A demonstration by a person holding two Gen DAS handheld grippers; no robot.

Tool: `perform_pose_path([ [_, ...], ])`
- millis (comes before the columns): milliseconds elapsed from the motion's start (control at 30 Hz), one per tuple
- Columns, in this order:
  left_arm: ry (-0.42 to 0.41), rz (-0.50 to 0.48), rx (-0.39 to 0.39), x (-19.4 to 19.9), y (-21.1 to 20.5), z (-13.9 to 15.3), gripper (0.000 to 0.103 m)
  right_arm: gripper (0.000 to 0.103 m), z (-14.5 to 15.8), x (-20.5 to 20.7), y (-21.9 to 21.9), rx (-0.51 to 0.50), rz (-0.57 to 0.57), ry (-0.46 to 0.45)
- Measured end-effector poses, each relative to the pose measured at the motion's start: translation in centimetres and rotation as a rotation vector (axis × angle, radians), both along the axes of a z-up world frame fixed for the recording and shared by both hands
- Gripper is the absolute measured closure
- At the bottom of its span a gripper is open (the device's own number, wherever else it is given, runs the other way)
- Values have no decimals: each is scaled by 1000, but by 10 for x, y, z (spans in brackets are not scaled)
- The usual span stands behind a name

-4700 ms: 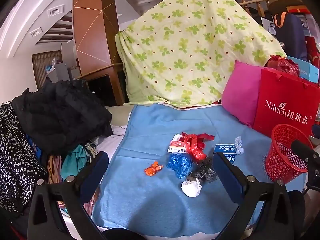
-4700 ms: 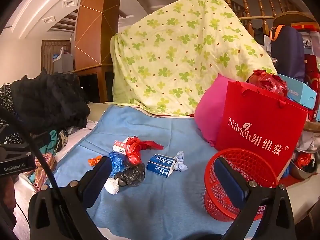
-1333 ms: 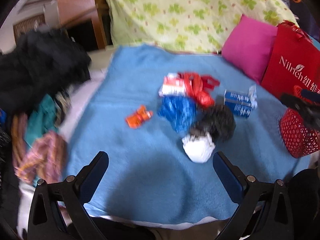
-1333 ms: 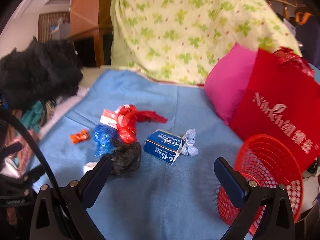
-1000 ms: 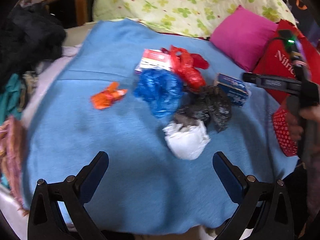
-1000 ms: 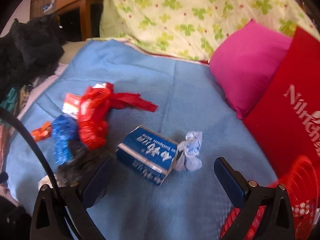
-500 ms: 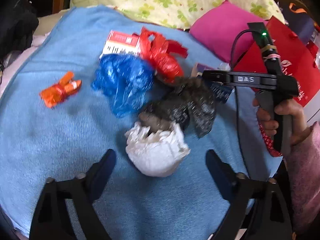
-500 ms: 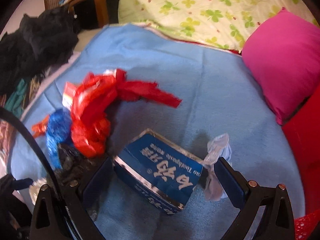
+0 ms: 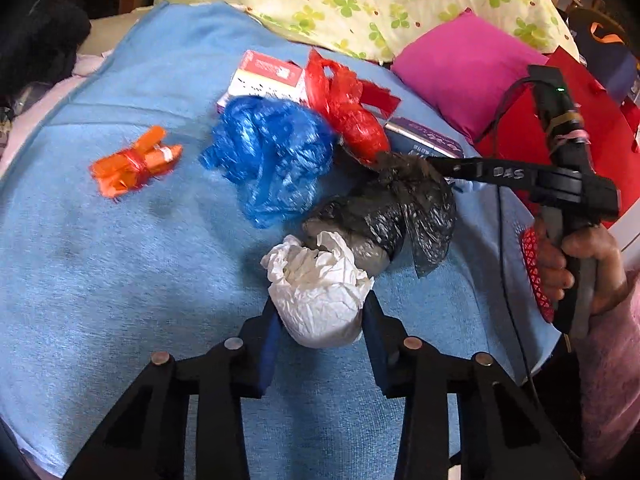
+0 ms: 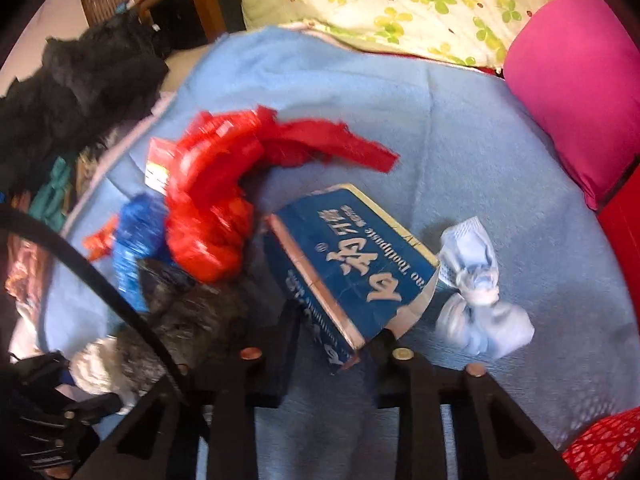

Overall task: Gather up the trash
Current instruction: 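Grasp the white crumpled paper ball with left tool while right tool grasps the blue toothpaste box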

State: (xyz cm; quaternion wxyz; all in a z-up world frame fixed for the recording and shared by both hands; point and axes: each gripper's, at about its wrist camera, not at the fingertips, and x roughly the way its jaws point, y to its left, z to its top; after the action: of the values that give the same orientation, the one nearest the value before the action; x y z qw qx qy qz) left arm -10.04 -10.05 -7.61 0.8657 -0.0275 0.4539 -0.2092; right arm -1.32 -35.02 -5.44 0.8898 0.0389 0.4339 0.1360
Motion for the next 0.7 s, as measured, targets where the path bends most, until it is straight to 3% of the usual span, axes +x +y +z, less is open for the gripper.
perform_pose_path([
  [200, -58, 62, 18, 1, 15, 14, 64, 78, 23, -25, -11, 184, 41, -31],
  [367, -67, 89, 18, 0, 23, 19, 64, 76, 30, -40, -12, 117, 17, -7],
  [400, -66, 92, 17, -1, 23, 20, 64, 72, 33, -42, -16, 110, 10, -16],
  [467, -63, 90, 18, 5, 23, 14, 64, 48, 38, -45, -19, 89, -14, -59],
  [500, -62, 86, 17, 3, 22, 16, 64, 21, 42, -45, -19, 90, -29, -91],
  [600, -63, 74, 15, -1, 20, 16, 64, 17, 48, -42, -18, 117, -37, -173],
  [700, -61, 68, 21, -2, 20, 16, 64, 21, 45, -24, -12, 118, -65, -172],
])
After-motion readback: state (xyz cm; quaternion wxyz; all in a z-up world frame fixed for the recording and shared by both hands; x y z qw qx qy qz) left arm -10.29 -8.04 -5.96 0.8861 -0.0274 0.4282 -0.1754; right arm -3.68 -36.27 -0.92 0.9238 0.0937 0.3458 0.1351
